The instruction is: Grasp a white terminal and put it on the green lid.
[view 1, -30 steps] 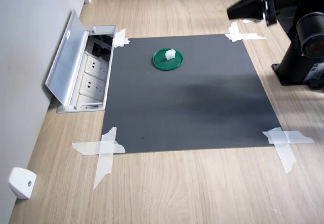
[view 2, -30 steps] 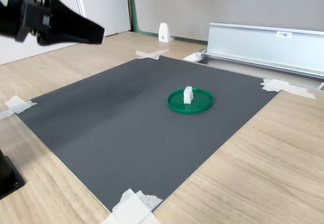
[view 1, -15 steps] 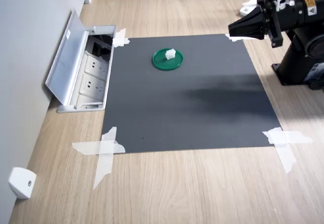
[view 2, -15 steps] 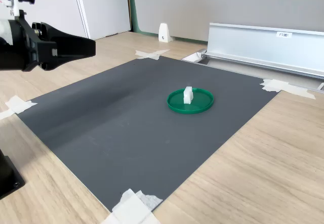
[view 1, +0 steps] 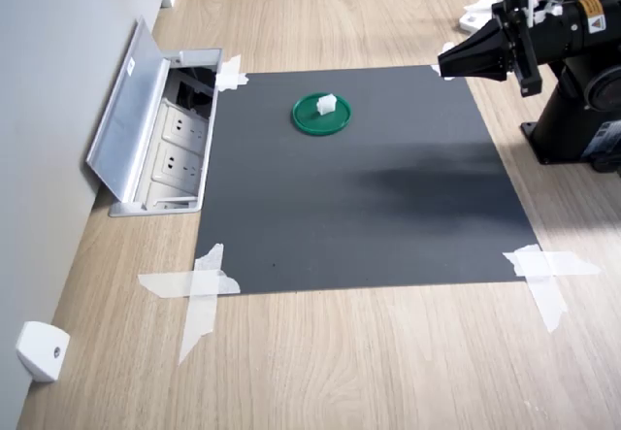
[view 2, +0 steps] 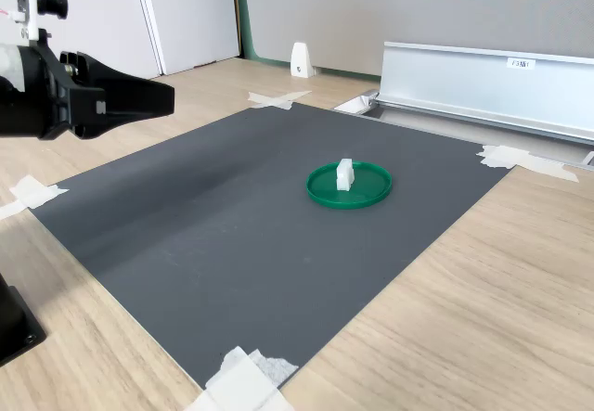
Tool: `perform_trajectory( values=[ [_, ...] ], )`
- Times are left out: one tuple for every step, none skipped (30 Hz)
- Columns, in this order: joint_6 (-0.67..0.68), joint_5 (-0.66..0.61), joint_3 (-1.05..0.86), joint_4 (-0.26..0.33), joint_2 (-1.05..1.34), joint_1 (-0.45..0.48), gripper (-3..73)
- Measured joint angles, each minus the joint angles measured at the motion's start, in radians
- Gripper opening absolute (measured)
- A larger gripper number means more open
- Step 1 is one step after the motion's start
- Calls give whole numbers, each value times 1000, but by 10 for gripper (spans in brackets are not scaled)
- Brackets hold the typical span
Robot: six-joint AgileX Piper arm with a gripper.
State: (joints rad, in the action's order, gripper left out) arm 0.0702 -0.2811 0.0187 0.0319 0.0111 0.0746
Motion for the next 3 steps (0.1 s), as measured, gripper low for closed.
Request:
perform_trajectory(
  values=[
    [0,0,0,0,0,0,-8],
    [0,0,0,0,0,0,-8],
    [0,0,0,0,0,0,-8]
  ],
)
